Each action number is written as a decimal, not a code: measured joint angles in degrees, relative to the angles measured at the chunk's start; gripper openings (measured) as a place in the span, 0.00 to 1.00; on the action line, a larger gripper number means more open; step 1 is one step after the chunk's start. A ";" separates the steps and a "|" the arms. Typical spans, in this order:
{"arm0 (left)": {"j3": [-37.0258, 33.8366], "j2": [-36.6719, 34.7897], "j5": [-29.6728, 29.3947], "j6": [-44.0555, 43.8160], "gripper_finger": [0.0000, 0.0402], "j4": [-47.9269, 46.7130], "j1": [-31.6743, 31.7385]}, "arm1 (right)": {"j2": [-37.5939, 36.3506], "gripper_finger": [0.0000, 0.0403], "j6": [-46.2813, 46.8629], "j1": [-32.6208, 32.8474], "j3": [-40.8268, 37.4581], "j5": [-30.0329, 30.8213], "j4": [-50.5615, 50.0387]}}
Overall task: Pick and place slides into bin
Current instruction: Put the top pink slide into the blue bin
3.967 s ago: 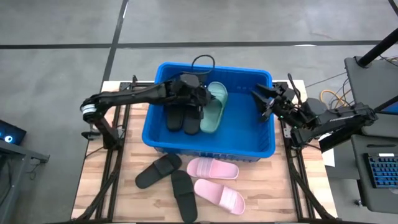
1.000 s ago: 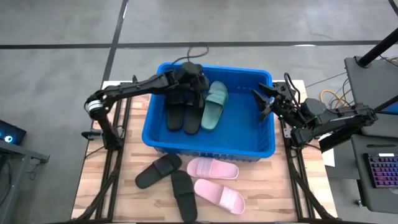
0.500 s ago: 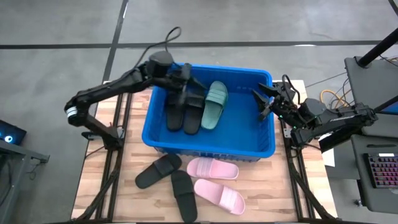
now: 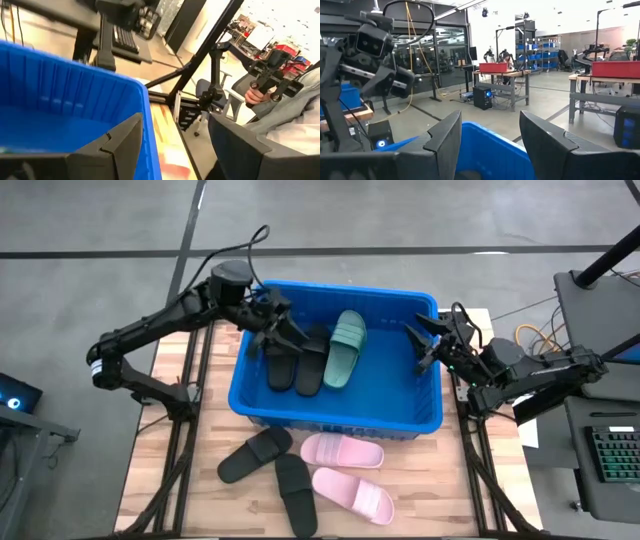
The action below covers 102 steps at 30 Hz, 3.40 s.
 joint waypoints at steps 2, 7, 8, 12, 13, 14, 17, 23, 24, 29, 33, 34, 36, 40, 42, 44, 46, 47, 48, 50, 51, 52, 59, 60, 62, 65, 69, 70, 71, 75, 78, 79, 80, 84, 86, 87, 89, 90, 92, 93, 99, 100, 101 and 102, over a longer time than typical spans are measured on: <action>0.00 -0.18 -0.11 -0.11 0.53 -2.22 -0.14 | 0.00 0.48 1.22 0.00 0.00 0.01 0.00; 0.00 -0.55 -1.02 0.65 0.48 -9.12 -0.94 | 0.00 0.48 4.05 0.00 0.00 0.00 -0.01; 0.00 -0.59 -1.08 1.33 0.45 -9.48 -1.19 | 0.00 0.48 4.75 0.00 0.00 0.00 0.00; 0.00 -1.07 -3.04 6.71 0.30 -8.70 -2.25 | 0.00 0.48 4.32 0.00 0.00 0.00 0.00; 0.02 -1.11 -4.37 7.67 0.25 -7.92 -2.35 | 0.00 0.48 4.24 0.00 0.00 0.00 0.04; 0.02 -1.11 -5.64 7.82 0.21 -7.47 -2.37 | 0.00 0.48 4.26 0.00 0.00 0.00 0.21; 0.01 -1.14 -7.05 7.75 0.08 -7.30 -2.25 | -0.07 0.48 6.09 0.00 0.00 -0.02 0.56; 0.00 -3.58 -6.93 7.11 0.02 -8.91 -2.35 | 0.07 0.48 14.86 0.02 0.02 -3.45 0.70; 0.00 -4.36 -6.97 5.75 0.02 -9.05 -2.35 | 0.09 0.48 17.31 0.02 0.02 -4.88 0.84; 0.00 -9.79 -6.68 4.00 0.00 -11.62 -4.00 | 0.09 0.48 25.73 0.02 0.02 -13.35 0.96; 0.02 -13.41 -9.66 5.09 0.00 -15.40 -6.55 | 0.63 0.48 31.26 0.02 0.04 -17.42 1.09; 0.02 -14.07 -10.82 5.36 0.00 -16.53 -7.47 | 0.92 0.48 32.58 0.02 0.04 -17.83 0.90; 0.01 -15.27 -13.40 7.57 0.00 -18.82 -10.00 | 1.79 0.48 35.08 0.02 0.04 -18.45 0.98; -0.03 -17.41 -21.25 9.16 0.00 -23.28 -17.22 | 4.05 0.48 41.39 0.07 0.04 -18.58 0.98; -0.21 -18.19 -27.14 9.22 0.00 -25.21 -21.18 | 5.29 0.48 43.55 0.27 0.04 -20.01 0.95; -0.77 -18.67 -32.24 8.88 0.00 -26.30 -24.75 | 6.72 0.48 44.40 0.67 0.04 -21.66 1.08; -1.84 -19.23 -35.56 7.20 0.00 -26.79 -27.92 | 8.24 0.48 45.97 1.18 0.04 -22.41 1.30; -2.56 -19.49 -36.42 5.92 0.00 -26.87 -29.24 | 9.16 0.48 46.68 1.42 0.04 -22.76 1.80; -3.35 -19.85 -36.80 4.52 0.00 -26.86 -30.42 | 10.03 0.48 47.03 1.71 0.04 -22.89 2.74; -5.22 -20.63 -36.94 1.82 0.00 -26.92 -32.21 | 11.80 0.48 46.90 2.45 0.04 -22.97 5.70; -6.15 -20.98 -37.28 0.82 0.00 -26.88 -32.93 | 12.65 0.48 46.64 2.77 0.04 -22.97 7.49; -7.15 -21.37 -38.05 0.08 0.00 -26.75 -33.61 | 13.35 0.48 45.91 3.12 0.04 -23.00 9.29; -14.45 -23.57 -39.71 -2.98 0.00 -26.89 -35.20 | 16.41 0.48 39.54 6.43 0.72 -22.31 17.05; -15.39 -23.74 -39.85 -3.01 0.00 -26.81 -35.20 | 16.70 0.48 39.54 7.13 1.48 -22.25 16.55; -17.18 -23.91 -40.69 -3.03 0.00 -26.81 -35.20 | 17.19 0.48 40.51 8.55 3.66 -21.54 13.45; -19.10 -23.98 -41.19 -3.13 0.00 -26.88 -35.20 | 18.07 0.48 48.27 10.67 8.90 -21.07 3.14; -20.60 -23.97 -41.20 -2.98 0.00 -26.87 -35.19 | 21.21 0.48 65.38 14.05 18.51 -21.05 -18.95; -20.76 -23.89 -41.20 -2.95 0.00 -26.84 -35.20 | 22.53 0.48 70.02 15.03 20.99 -21.07 -24.41; -20.89 -23.88 -41.20 -2.93 0.00 -26.77 -35.18 | 23.91 0.48 74.38 16.04 23.31 -21.19 -29.22; -21.03 -23.98 -41.20 -2.91 0.00 -26.78 -35.18 | 30.44 0.48 91.60 20.13 31.62 -21.15 -45.47; -21.05 -24.34 -41.20 -2.69 0.00 -26.79 -35.18 | 36.03 0.48 101.66 22.41 36.27 -20.15 -50.74; -21.07 -24.49 -41.22 -2.67 0.00 -26.84 -35.18 | 38.02 0.48 103.43 22.93 37.39 -20.04 -51.19; -21.07 -24.61 -41.20 -2.67 0.00 -26.80 -35.18 | 39.96 0.48 104.81 23.38 38.25 -19.99 -51.58; -21.07 -25.30 -41.22 -2.65 0.00 -26.81 -35.18 | 47.02 0.48 106.75 24.11 41.43 -20.39 -52.04; -21.07 -25.82 -41.22 -2.62 0.00 -26.82 -35.18 | 49.69 0.48 106.06 24.09 42.63 -20.99 -52.35; -21.07 -25.95 -41.22 -2.58 0.00 -26.81 -35.18 | 50.81 0.48 104.81 24.06 43.07 -21.03 -52.49; -21.09 -26.50 -41.24 -2.52 0.00 -26.84 -35.18 | 52.70 0.48 100.54 24.02 44.05 -21.03 -52.47; -21.11 -26.70 -41.23 -2.52 0.00 -26.84 -35.18 | 53.49 0.48 96.82 24.00 44.67 -21.03 -52.49; -21.14 -27.28 -41.22 -2.52 0.00 -26.85 -35.18 | 54.33 0.48 86.49 23.67 46.04 -21.03 -52.32; -21.19 -27.61 -41.24 -2.52 0.00 -26.86 -35.18 | 54.59 0.48 80.23 23.65 46.72 -21.03 -52.35; -21.29 -29.45 -41.23 -2.54 0.00 -26.88 -35.18 | 55.23 0.48 35.36 23.37 50.37 -22.64 -52.17; -21.29 -29.67 -41.22 -2.56 0.00 -26.90 -35.18 | 55.21 0.48 28.34 23.37 50.59 -22.80 -52.20; -21.29 -29.87 -41.24 -2.80 0.00 -26.85 -35.16 | 55.21 0.48 21.41 23.39 50.75 -22.88 -52.32; -21.30 -30.13 -41.26 -2.83 0.00 -26.88 -35.16 | 55.21 0.48 15.49 23.39 50.81 -22.99 -52.34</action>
